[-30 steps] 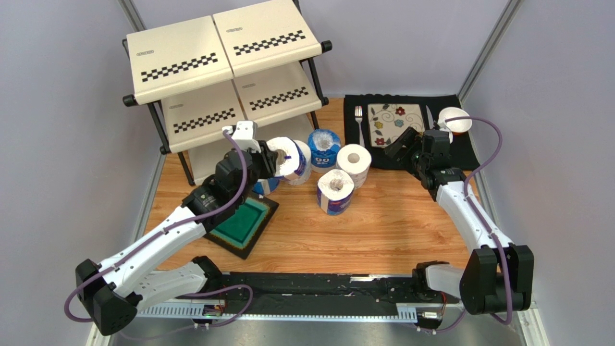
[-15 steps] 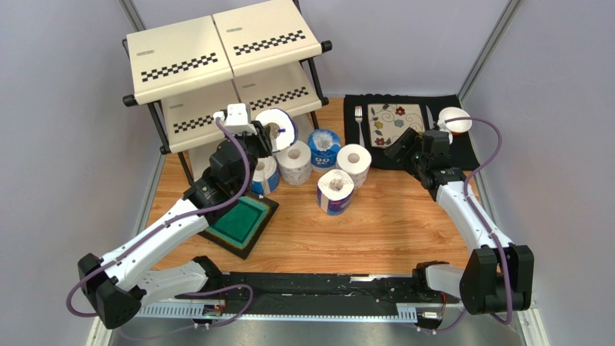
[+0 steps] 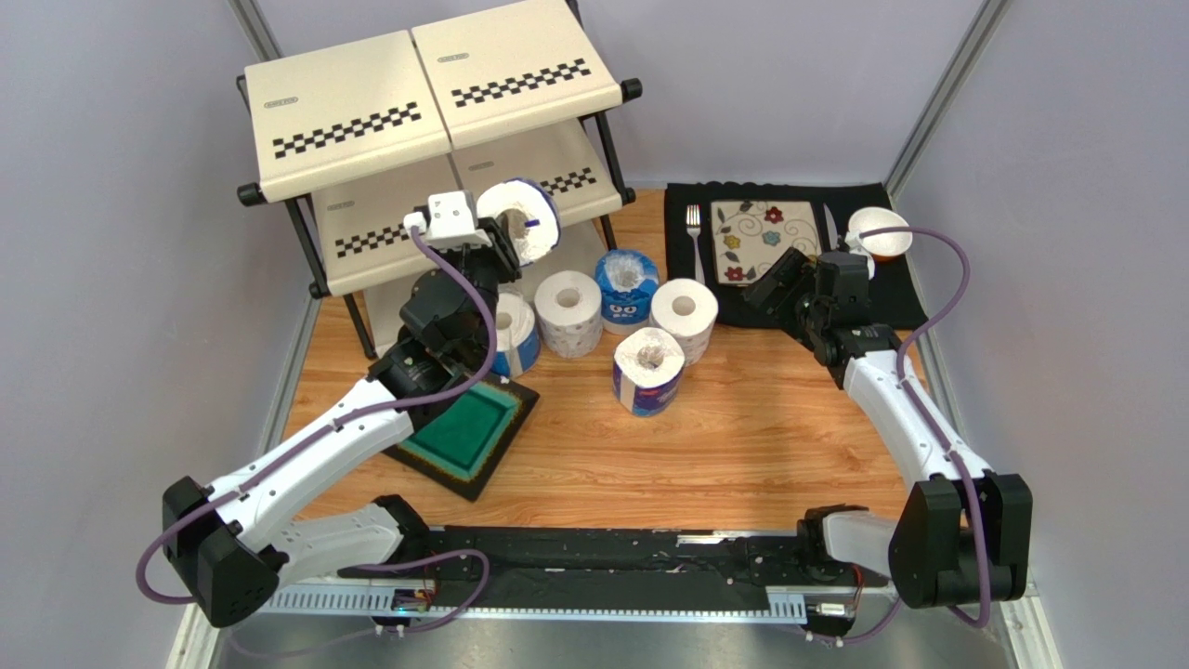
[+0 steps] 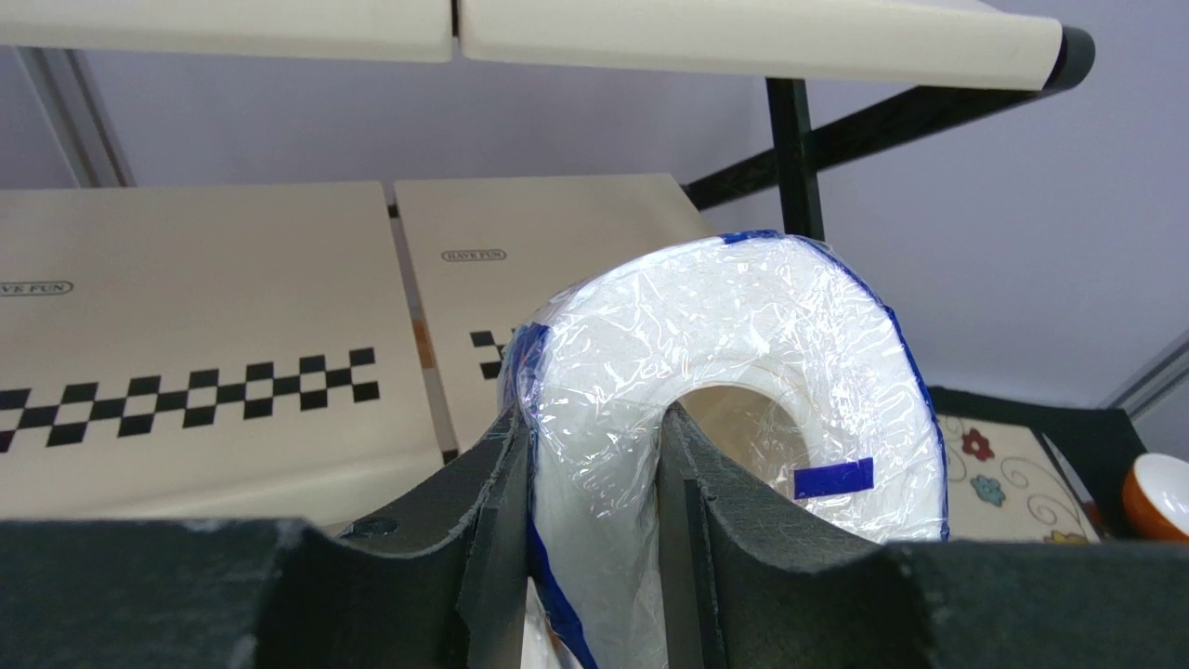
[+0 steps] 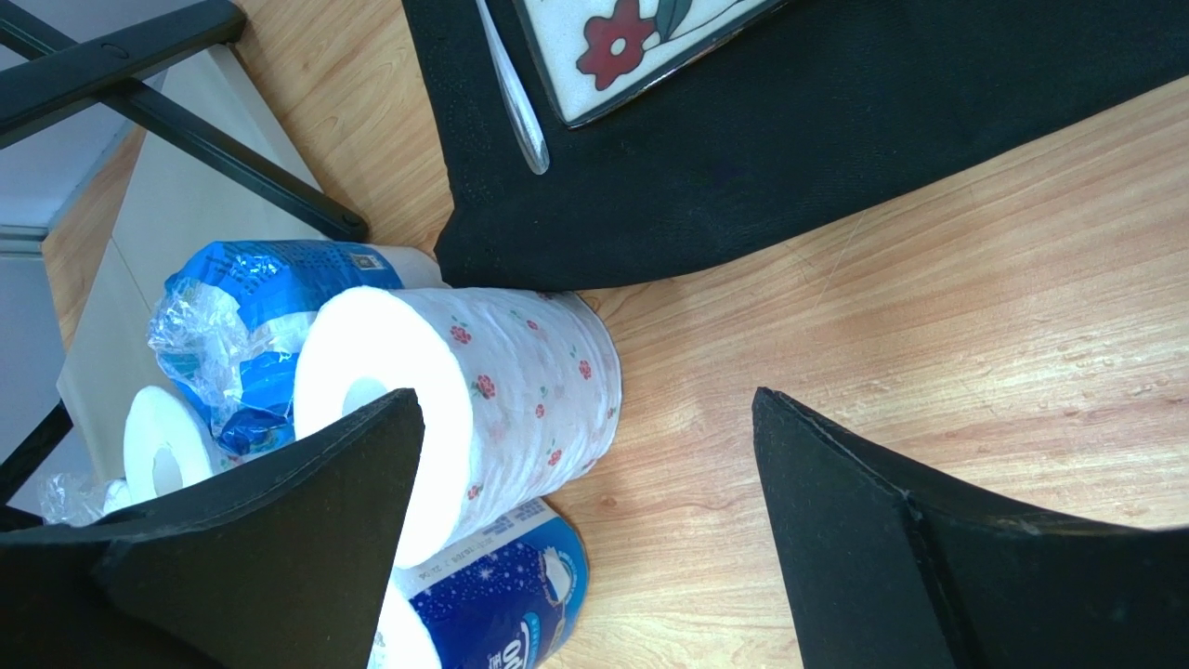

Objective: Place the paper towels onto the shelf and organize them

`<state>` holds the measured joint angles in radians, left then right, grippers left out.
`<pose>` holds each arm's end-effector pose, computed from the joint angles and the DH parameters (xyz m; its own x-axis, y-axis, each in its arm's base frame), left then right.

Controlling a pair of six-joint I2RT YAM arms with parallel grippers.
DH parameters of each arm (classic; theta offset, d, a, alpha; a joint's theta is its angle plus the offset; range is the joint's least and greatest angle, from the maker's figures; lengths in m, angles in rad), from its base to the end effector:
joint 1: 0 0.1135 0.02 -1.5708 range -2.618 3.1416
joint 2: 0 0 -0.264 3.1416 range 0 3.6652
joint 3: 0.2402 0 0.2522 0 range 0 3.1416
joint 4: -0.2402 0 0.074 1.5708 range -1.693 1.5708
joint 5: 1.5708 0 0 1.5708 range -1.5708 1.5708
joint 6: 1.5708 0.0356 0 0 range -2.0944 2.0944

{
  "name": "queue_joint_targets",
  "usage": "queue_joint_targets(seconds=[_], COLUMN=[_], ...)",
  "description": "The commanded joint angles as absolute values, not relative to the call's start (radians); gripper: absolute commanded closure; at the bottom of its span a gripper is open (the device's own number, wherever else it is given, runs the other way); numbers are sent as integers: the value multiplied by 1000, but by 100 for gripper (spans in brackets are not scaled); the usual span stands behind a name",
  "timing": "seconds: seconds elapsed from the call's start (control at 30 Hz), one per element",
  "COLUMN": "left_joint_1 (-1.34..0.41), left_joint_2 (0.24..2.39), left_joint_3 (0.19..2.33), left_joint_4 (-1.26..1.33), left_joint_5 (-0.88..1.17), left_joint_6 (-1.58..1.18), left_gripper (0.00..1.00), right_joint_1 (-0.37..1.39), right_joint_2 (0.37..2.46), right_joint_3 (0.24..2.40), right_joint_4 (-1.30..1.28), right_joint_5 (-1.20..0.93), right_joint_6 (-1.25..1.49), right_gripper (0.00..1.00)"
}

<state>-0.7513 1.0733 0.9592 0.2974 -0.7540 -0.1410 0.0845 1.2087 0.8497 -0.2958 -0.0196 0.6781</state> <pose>0.1938 -0.1477 0.3954 0.1311 -0.2626 -0.9560 0.0244 0.9648 -0.2617 0.2628 0.0230 0.2637 -0.5352 0.5841 -0.6102 0.3029 0.8071 0.5069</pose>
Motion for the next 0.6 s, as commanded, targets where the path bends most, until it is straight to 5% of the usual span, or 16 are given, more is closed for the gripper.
queue_joint_targets(seconds=[0.0,0.57], left_joint_1=[-732,-644], left_joint_2=[1081,1157], left_joint_3=[966,994], left_joint_4=[471,463], left_joint_5=[-788,-726], left_joint_6=[-78,-133], left_gripper=[65,66], right_joint_1=[87,87], right_joint_2=[1213,1204], right_joint_3=[864,859], right_joint_4=[-278,-281], right_joint_5=[-34,-38], right_joint_6=[690,692], right_gripper=[8,9])
